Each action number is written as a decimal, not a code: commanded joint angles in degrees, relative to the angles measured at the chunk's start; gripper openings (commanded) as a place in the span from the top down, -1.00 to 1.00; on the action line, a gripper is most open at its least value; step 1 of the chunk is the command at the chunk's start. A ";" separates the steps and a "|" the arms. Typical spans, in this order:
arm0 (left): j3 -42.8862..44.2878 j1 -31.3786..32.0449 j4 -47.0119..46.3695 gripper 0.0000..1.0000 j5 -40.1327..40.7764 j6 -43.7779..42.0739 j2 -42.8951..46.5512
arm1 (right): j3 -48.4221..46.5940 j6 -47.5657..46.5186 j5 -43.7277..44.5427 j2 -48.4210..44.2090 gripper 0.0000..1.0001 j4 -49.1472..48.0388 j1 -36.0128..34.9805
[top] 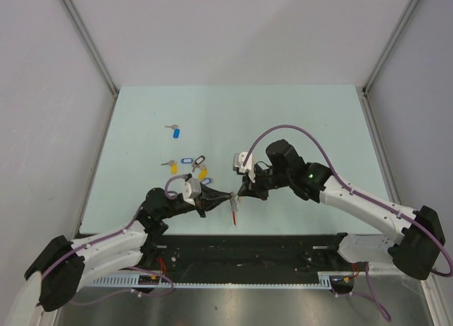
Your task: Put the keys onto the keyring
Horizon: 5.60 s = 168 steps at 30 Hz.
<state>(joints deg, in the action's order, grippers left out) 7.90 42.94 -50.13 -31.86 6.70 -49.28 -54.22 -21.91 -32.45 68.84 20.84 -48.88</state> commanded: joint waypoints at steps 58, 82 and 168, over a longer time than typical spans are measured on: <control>-1.57 -1.72 10.05 0.99 11.99 -5.91 14.56 | -17.96 8.99 31.84 28.74 0.26 13.80 2.13; -1.92 -1.72 8.91 0.99 11.64 -5.56 13.42 | 21.52 16.02 21.99 10.08 0.48 -35.52 10.04; -2.98 -1.72 -4.63 0.99 1.36 -1.52 2.96 | 3.24 -4.10 -5.17 0.33 1.00 -8.36 2.04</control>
<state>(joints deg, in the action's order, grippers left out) 5.04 41.58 -49.34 -28.88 3.70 -45.84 -48.23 -23.86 -33.61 68.84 12.58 -46.65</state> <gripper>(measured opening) 0.006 0.009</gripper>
